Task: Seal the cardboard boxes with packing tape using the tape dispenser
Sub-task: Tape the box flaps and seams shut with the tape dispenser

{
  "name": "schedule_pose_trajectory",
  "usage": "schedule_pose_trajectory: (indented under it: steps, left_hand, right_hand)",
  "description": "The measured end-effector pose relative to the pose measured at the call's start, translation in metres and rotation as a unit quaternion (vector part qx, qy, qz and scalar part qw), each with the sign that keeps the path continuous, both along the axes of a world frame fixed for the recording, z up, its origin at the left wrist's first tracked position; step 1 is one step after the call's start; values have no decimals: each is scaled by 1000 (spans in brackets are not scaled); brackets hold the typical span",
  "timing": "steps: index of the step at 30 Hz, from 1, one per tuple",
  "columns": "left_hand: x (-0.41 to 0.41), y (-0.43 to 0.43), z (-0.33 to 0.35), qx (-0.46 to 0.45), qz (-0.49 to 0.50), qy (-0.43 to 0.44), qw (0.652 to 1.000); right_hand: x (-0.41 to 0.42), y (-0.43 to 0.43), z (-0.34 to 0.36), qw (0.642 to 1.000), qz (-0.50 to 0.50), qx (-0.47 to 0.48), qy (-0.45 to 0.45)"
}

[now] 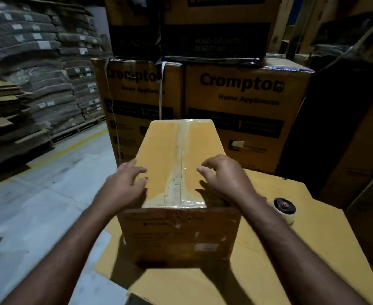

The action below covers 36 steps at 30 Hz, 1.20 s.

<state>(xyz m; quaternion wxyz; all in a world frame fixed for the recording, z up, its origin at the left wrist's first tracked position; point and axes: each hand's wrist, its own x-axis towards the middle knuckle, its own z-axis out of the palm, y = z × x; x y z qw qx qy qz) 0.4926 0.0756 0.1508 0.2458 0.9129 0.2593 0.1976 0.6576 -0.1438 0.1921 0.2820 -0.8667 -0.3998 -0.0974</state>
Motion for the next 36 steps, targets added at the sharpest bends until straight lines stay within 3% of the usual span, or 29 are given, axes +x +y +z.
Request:
schedule_pose_trajectory:
  steps: [4,7,15,23,30,33,36]
  left_hand:
    - [68,-2,12,61,-176,134,973]
    - [122,21,8,142,-240,222,934]
    - [271,90,8,200,-188,272,922]
    - [362,170,15,178,-118,240,947]
    - [370,200,10,98,-155,127,975]
    - [365,191,6,81,-158,80,981]
    - [357,168,7,56,-154,27,986]
  right_hand:
    - [0,50,-18,996,-18,-81,-27]
    - [0,54,-39,985,-37,-168,-16]
    - [-14,37,-37,969,-53,-238,37]
    - [-19,34,-42,959,-103,-264,26]
    - [-11,40,-32,964,-74,-252,33]
    - [20,61,-4,960,-63,-247,112]
    - [82,107,3,972,-74,-204,88]
